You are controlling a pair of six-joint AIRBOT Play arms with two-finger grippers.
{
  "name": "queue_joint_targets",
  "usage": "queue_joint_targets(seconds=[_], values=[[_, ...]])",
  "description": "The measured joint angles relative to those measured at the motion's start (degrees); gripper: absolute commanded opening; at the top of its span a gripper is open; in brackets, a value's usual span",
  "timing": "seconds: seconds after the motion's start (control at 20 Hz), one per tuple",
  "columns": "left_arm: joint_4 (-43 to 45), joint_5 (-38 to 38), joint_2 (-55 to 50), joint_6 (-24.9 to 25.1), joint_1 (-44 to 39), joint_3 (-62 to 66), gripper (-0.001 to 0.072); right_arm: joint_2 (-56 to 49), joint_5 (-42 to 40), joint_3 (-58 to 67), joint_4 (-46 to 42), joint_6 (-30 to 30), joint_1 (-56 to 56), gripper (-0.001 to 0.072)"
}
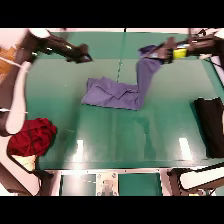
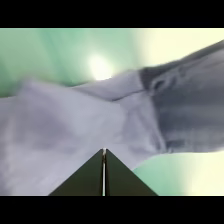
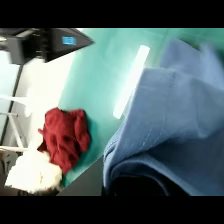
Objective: Fold the shirts.
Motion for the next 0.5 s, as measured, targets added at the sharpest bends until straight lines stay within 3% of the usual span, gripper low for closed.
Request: queue_joint_targets(seconds=[0.15,0.2,0.25,0.3,0.5], values=[[1.2,-2.8,2.5,-0.2,5.7,0.1,0.0019,-4.3,-11.7,0.0,0.0,0.3,11.8,0.0030],[1.9,-3.8,2.6,0.0,7.1,0.0,0.0019,-6.5,-15.8,0.0,0.0,0.5,15.6,0.0163],[2.1,-4.6,2.9,0.3,8.2,0.0,0.0019,-9.0,-20.0,0.0,0.1,0.5,19.3,0.0388],[2.0,-5.1,3.4,0.8,9.2,0.1,0.0019,-11.7,-24.7,0.0,0.3,0.5,23.2,0.0483],[3.2,-6.6,3.8,2.5,11.1,0.1,0.0019,-18.9,-34.5,-0.1,0.6,0.8,31.0,0.0490]])
